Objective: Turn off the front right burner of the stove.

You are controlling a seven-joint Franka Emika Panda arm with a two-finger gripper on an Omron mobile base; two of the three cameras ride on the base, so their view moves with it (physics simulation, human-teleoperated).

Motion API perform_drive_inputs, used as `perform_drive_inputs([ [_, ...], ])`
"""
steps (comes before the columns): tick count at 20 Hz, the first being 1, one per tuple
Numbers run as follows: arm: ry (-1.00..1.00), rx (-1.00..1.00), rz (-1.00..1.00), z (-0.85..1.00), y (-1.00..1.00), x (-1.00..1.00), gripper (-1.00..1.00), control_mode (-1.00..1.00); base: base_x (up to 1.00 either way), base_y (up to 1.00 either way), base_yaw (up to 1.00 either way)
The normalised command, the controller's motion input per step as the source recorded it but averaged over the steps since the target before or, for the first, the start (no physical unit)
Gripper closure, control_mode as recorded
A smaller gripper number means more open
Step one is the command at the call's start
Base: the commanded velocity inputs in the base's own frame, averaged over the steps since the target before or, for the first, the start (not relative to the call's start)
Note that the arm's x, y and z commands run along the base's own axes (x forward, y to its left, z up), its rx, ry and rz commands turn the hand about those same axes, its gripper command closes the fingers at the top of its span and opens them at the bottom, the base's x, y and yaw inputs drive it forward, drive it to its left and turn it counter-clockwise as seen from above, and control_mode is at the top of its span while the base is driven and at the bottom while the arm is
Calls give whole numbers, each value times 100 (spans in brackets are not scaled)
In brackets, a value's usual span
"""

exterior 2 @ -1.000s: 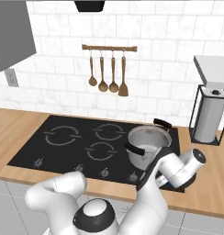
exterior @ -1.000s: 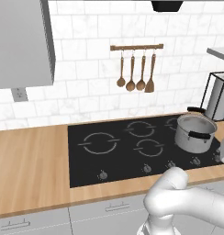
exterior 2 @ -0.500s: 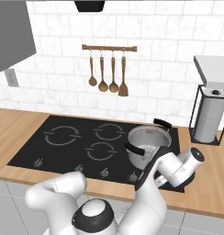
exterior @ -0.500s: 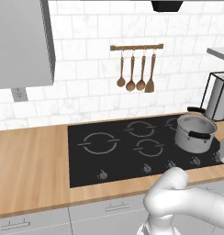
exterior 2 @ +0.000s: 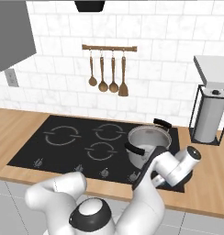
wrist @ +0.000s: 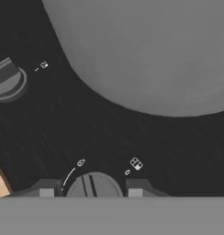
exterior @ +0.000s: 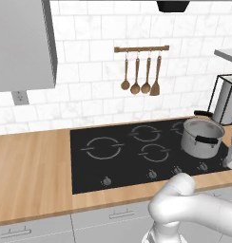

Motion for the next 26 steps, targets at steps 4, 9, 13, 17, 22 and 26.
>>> perform_drive_inputs([
  [4, 19, 5, -17, 0, -15, -1, 100, -100, 0, 0, 0],
  [9, 19, 10, -24, 2, -29, -19, 100, -100, 0, 0, 0],
  [13, 18, 11, -35, 1, -36, -25, 100, -100, 0, 0, 0],
  [17, 19, 11, -43, 0, -42, -30, 100, -100, 0, 0, 0],
  [22, 18, 13, -49, 0, -51, -36, 100, -100, 0, 0, 0],
  [26, 11, 18, -60, 7, -68, -62, 100, -100, 0, 0, 0],
])
